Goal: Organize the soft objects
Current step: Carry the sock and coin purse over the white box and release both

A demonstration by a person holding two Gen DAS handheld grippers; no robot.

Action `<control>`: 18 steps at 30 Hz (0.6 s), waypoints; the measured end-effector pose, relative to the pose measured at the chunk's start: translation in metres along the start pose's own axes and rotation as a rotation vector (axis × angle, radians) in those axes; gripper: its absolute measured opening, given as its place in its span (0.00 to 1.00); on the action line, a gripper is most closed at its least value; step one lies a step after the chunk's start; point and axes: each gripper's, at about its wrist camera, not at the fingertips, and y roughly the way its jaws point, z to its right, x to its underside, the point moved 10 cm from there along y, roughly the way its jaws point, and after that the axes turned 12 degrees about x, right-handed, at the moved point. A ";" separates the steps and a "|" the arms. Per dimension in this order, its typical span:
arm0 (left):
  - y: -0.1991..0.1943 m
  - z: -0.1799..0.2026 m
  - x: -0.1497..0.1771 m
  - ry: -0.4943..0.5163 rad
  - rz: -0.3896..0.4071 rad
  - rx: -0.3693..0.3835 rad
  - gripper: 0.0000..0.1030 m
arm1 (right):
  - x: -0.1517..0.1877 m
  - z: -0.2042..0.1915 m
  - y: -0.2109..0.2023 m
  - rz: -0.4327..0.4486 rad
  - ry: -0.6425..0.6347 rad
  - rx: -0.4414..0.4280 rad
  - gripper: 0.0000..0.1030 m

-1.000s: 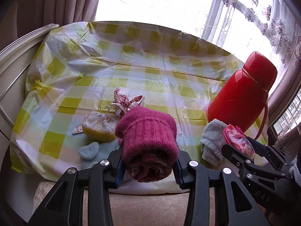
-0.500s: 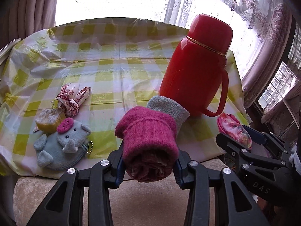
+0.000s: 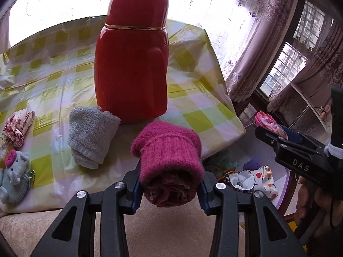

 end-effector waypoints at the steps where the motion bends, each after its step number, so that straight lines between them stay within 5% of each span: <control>1: 0.006 0.007 -0.002 0.010 -0.008 0.014 0.42 | -0.001 0.013 0.001 -0.001 0.016 0.019 0.72; 13: 0.093 0.123 -0.030 0.159 -0.130 0.206 0.43 | -0.019 0.123 0.011 0.009 0.151 0.174 0.72; 18: 0.115 0.152 -0.034 0.160 -0.176 0.302 0.71 | -0.019 0.145 0.012 0.005 0.171 0.211 0.81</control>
